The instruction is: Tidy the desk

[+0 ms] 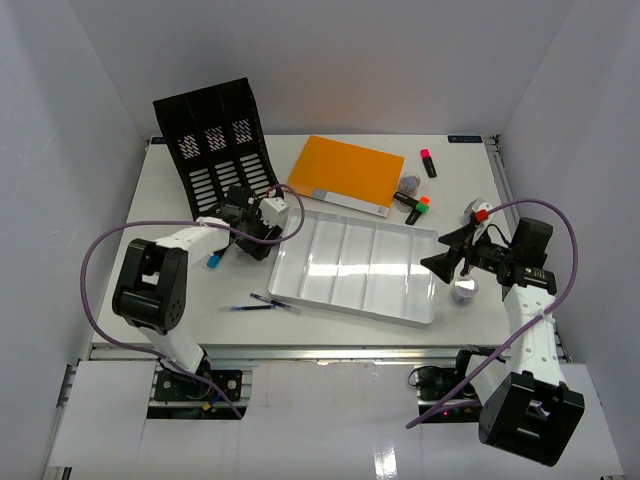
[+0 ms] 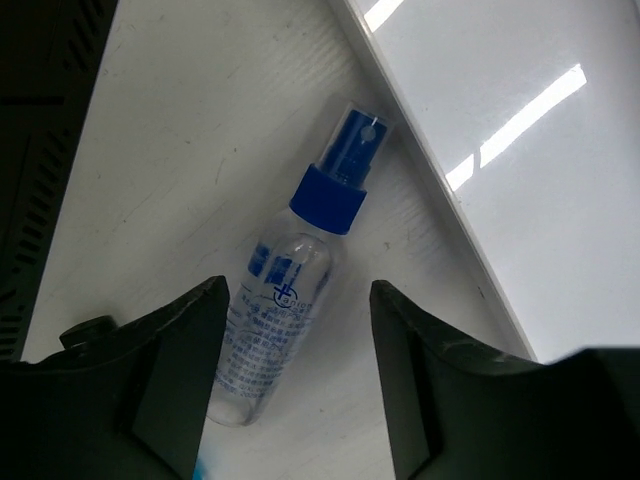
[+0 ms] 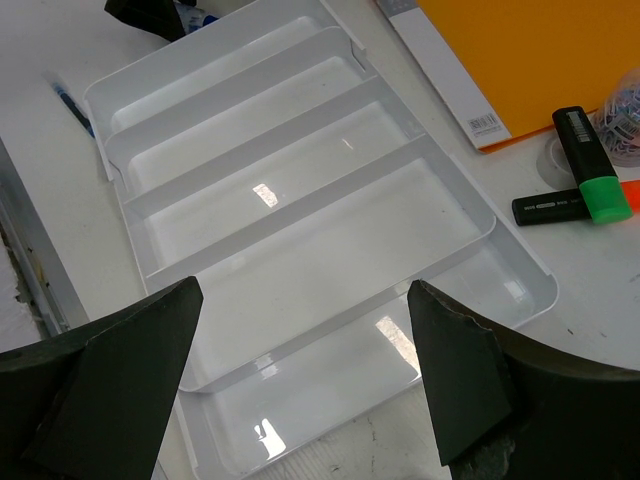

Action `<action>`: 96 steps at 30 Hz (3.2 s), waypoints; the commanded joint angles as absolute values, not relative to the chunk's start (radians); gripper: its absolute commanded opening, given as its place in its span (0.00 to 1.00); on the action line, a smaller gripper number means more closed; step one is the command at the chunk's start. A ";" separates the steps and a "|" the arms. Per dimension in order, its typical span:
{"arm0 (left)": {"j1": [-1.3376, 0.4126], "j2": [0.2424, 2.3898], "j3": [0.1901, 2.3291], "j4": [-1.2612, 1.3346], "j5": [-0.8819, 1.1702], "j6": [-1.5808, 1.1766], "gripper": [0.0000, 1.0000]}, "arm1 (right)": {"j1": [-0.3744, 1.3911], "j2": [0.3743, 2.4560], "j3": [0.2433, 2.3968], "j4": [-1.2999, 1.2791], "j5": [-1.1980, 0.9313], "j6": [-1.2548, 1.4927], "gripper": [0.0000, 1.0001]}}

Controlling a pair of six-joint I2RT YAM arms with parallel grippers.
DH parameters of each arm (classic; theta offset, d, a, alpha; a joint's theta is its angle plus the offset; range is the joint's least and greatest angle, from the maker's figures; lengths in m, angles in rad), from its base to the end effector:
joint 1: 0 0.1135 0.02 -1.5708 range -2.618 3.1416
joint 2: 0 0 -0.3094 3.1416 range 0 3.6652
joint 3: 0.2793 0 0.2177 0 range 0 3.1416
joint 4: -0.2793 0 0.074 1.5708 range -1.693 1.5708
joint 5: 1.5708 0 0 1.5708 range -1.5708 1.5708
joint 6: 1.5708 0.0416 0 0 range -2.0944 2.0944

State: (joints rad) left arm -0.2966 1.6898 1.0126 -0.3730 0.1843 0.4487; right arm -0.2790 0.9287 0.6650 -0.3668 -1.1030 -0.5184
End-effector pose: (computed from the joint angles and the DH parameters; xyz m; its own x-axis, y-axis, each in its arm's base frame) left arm 0.2986 -0.0992 0.2367 -0.5851 0.6247 -0.5171 0.6973 0.7131 0.0725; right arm 0.1326 0.0006 0.3100 -0.2104 -0.1721 -0.9623 -0.7750 0.6294 0.0569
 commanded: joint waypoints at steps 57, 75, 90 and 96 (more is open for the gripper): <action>-0.324 1.619 0.976 -0.151 0.476 -0.328 0.35 | -0.275 0.925 0.689 -0.376 -1.111 -0.538 0.90; -0.311 1.279 0.869 -0.152 0.378 -0.394 0.86 | -0.275 0.927 0.684 -0.376 -1.109 -0.546 0.90; -0.189 0.942 0.629 -0.319 0.006 -0.571 0.98 | -0.275 0.968 0.675 -0.367 -1.078 -0.552 0.90; -0.173 1.148 0.758 -0.337 -0.182 -0.338 0.94 | -0.275 0.975 0.673 -0.365 -1.086 -0.552 0.90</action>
